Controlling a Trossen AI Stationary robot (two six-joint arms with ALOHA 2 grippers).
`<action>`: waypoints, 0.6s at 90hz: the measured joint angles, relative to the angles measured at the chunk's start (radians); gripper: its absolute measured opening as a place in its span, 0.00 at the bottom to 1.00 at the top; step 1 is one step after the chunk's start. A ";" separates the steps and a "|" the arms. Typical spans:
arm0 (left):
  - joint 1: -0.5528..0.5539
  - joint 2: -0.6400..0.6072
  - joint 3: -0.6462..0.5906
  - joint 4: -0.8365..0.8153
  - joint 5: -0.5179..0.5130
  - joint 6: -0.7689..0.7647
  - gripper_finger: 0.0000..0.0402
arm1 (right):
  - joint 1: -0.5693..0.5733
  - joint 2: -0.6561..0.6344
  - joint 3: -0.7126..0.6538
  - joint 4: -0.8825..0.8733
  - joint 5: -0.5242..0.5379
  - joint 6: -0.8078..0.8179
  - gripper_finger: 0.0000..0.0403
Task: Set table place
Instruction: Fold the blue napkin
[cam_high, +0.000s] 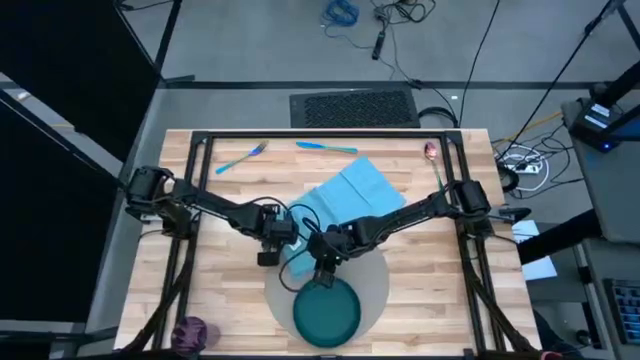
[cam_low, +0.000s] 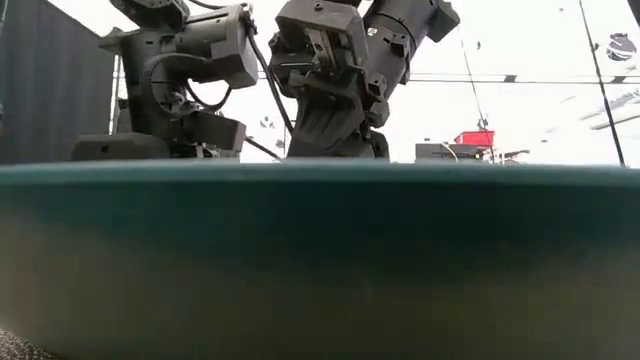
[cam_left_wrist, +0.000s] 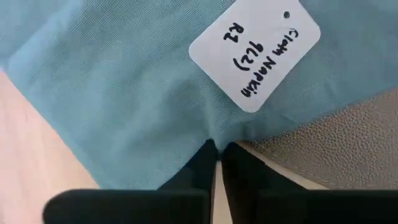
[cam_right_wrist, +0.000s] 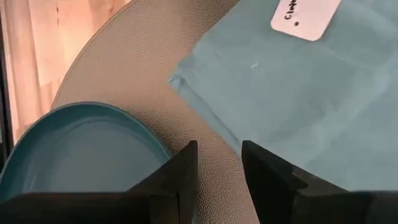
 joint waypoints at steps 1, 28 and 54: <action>0.000 0.000 0.002 -0.003 -0.002 -0.003 0.01 | 0.000 0.000 0.000 0.000 0.000 0.000 0.27; 0.002 -0.023 0.156 -0.103 -0.083 0.013 0.00 | 0.001 0.000 0.000 0.017 0.002 0.001 0.27; 0.001 -0.051 0.221 -0.096 -0.089 0.044 0.00 | 0.027 0.000 0.000 0.109 0.098 -0.060 0.27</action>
